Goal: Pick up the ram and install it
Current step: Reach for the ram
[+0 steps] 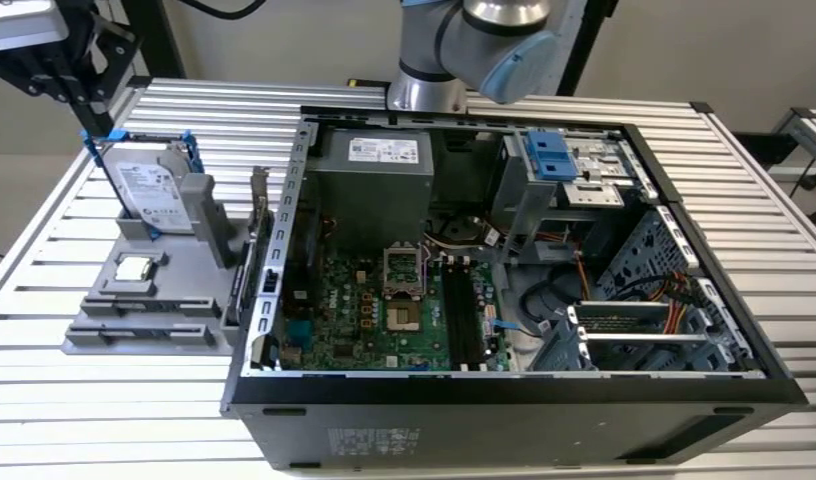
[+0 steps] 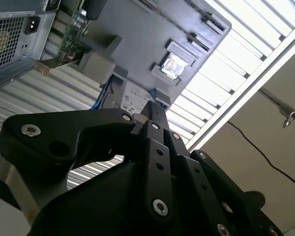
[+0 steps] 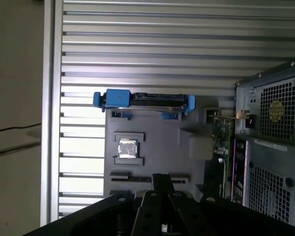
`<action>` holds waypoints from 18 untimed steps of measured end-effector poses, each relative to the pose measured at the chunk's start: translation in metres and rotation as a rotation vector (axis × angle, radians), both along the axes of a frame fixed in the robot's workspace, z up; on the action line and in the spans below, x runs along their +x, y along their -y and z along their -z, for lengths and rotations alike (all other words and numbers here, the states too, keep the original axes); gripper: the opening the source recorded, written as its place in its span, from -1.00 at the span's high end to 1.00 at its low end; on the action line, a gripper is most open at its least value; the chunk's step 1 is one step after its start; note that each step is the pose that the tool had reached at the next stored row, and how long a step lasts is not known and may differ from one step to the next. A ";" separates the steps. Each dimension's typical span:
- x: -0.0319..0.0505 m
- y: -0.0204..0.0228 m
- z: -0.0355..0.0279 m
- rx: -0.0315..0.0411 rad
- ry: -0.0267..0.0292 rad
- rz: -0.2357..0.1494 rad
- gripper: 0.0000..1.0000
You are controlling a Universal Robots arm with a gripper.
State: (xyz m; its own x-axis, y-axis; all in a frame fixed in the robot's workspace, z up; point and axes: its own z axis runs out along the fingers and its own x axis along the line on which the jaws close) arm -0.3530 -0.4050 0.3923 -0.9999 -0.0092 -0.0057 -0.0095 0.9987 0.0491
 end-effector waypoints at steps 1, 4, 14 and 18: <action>-0.0001 0.0012 0.0000 0.0000 0.0000 0.000 1.00; -0.0006 0.0043 0.0001 0.0000 0.0000 0.000 1.00; -0.0021 0.0164 0.0004 0.0000 0.0000 0.001 1.00; -0.0025 0.0212 0.0005 0.0000 0.0000 0.002 1.00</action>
State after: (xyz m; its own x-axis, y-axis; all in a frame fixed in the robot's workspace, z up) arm -0.3554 -0.4262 0.3918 -1.0000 -0.0072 -0.0057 -0.0075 0.9988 0.0491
